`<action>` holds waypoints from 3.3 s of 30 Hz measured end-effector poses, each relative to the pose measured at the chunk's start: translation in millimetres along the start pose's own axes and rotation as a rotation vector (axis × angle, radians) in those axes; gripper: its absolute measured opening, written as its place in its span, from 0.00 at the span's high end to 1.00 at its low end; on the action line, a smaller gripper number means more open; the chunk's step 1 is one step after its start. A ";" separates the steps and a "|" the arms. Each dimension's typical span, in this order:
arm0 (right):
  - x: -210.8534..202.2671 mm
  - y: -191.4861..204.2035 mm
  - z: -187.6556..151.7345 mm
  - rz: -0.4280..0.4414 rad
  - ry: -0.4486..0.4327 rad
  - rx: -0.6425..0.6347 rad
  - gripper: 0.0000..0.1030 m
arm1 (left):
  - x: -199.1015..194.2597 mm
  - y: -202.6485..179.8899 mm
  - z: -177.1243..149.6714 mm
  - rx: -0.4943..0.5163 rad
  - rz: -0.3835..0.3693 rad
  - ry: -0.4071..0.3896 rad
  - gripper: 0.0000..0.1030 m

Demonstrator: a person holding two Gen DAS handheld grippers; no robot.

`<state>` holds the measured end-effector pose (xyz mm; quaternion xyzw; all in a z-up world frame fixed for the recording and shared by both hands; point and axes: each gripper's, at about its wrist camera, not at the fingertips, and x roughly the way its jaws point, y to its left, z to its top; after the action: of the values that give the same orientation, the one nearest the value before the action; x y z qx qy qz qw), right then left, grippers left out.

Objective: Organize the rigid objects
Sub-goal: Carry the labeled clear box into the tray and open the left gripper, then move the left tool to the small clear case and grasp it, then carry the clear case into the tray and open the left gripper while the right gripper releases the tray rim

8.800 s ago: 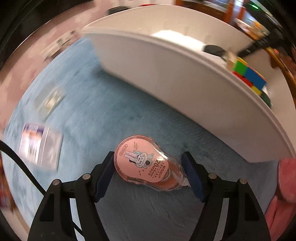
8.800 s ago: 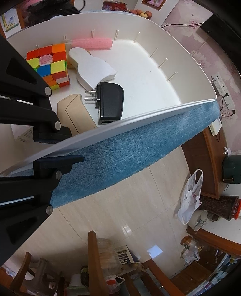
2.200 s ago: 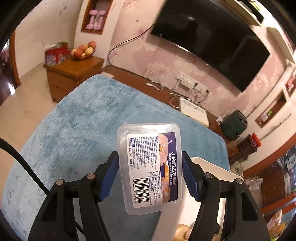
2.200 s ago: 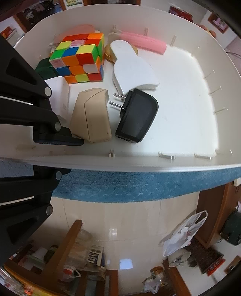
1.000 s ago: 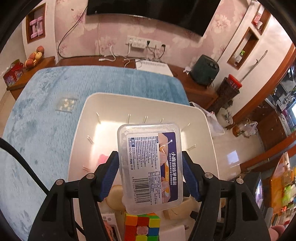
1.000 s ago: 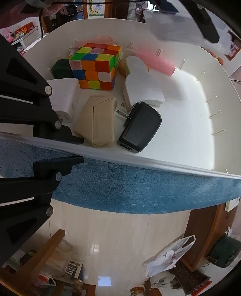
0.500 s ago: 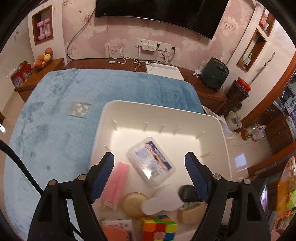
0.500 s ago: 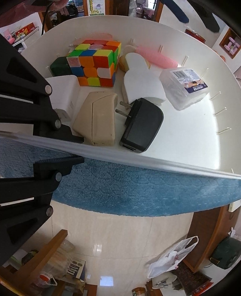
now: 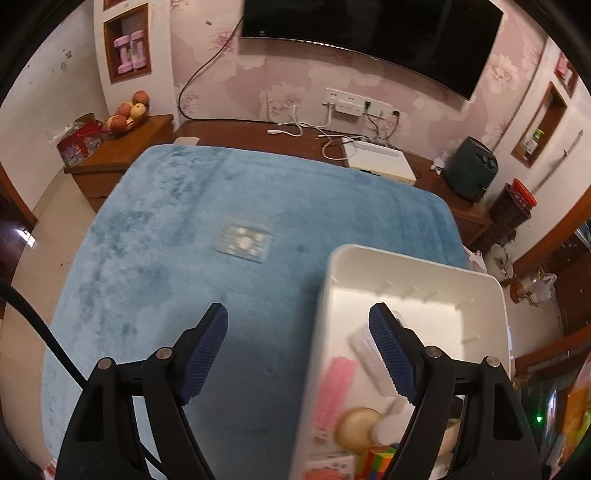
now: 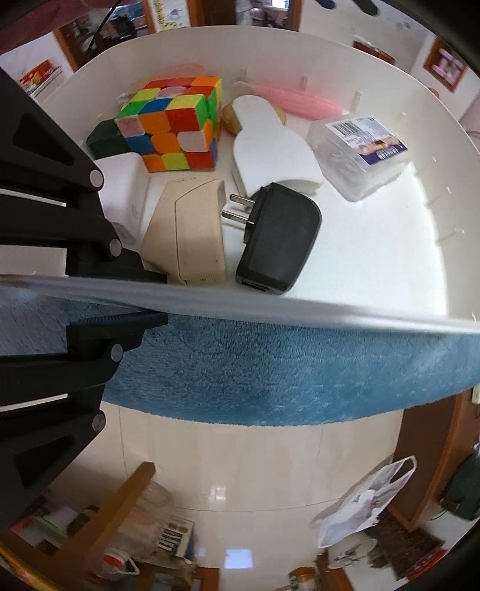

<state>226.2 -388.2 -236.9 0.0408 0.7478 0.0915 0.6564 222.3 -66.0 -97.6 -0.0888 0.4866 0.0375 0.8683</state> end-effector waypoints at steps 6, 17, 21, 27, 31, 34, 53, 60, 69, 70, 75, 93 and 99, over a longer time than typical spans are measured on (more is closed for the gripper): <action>0.3 -11.7 1.3 0.039 0.016 0.112 0.86 | 16.9 28.9 21.8 0.001 0.007 0.038 0.21; -0.7 -10.8 2.0 -0.007 0.024 0.225 0.84 | 80.4 46.5 48.0 0.068 -0.018 0.155 0.21; -3.5 -4.2 5.2 -0.028 0.030 0.255 0.84 | 104.1 46.1 53.0 0.077 -0.026 0.166 0.21; -5.8 -2.2 6.2 -0.069 0.035 0.280 0.84 | 144.3 49.8 55.3 0.059 -0.033 0.201 0.21; -7.6 -0.9 5.1 -0.081 0.036 0.301 0.84 | 157.7 52.7 54.3 0.054 -0.020 0.198 0.21; -7.0 -0.3 3.3 -0.087 0.035 0.314 0.83 | 163.9 55.6 52.8 0.052 -0.013 0.183 0.21; -4.6 4.3 8.6 -0.131 0.043 0.337 0.83 | 174.9 52.6 56.3 0.151 0.010 0.112 0.37; -6.5 13.1 7.8 -0.155 0.032 0.332 0.81 | 169.5 50.0 46.4 0.215 0.012 0.112 0.37; -12.2 21.2 1.7 -0.174 0.002 0.325 0.80 | 148.4 56.6 16.9 0.269 -0.015 0.157 0.37; -13.5 22.0 0.4 -0.173 -0.002 0.327 0.80 | 145.7 56.6 13.8 0.270 -0.015 0.164 0.37; -16.9 26.3 -7.4 -0.172 -0.004 0.314 0.80 | 127.2 53.8 -1.1 0.275 0.002 0.205 0.37; -63.0 40.8 -51.5 -0.107 -0.077 0.177 0.73 | -33.0 10.9 -44.4 0.332 0.058 0.158 0.37; -84.4 35.8 -69.0 -0.040 -0.154 0.186 0.45 | -71.2 -17.5 -65.8 0.365 0.033 0.146 0.37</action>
<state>167.2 -374.2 -139.5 0.0935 0.7011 0.0053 0.7069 132.5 -94.3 -68.5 0.0757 0.5485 -0.0438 0.8316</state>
